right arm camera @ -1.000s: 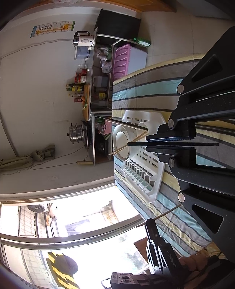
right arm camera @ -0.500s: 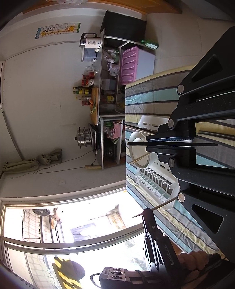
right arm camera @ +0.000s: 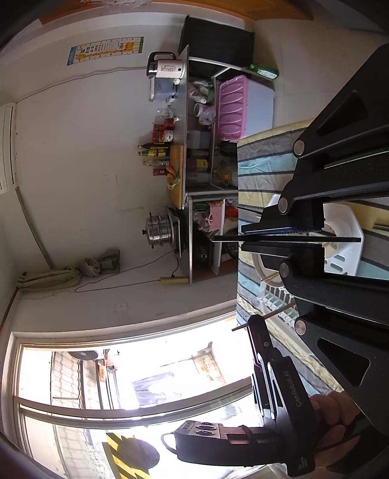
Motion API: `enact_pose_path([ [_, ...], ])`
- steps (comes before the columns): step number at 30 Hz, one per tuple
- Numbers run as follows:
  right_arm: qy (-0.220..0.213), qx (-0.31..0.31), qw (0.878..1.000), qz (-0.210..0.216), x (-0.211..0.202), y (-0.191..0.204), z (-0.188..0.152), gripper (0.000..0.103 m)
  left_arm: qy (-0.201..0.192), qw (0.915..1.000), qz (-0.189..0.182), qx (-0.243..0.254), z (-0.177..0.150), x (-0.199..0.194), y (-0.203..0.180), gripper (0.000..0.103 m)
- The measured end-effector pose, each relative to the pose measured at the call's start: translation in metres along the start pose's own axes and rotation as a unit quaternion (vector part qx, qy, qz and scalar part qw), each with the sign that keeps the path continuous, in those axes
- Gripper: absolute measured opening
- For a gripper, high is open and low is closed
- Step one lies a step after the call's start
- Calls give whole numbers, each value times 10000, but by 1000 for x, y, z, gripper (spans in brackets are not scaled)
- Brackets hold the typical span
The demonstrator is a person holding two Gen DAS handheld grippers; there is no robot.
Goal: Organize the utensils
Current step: 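Lift the wooden chopstick over the white cup while the right tool carries its black chopstick there, then open the left tool over the cup while the right tool releases its black chopstick in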
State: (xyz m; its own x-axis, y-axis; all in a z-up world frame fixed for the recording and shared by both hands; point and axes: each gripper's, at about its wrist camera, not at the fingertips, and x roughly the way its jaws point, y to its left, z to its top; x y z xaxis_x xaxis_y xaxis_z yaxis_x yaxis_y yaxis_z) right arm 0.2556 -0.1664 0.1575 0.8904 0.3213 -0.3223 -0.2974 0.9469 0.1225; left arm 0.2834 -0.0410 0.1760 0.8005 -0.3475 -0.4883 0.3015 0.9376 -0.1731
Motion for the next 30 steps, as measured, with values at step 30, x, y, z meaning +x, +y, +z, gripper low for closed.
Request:
enact_pose_path([
  [30,611,458,9970,-83,95,-41,-24,4,600,9969,-7,-512,-18,96,43,5],
])
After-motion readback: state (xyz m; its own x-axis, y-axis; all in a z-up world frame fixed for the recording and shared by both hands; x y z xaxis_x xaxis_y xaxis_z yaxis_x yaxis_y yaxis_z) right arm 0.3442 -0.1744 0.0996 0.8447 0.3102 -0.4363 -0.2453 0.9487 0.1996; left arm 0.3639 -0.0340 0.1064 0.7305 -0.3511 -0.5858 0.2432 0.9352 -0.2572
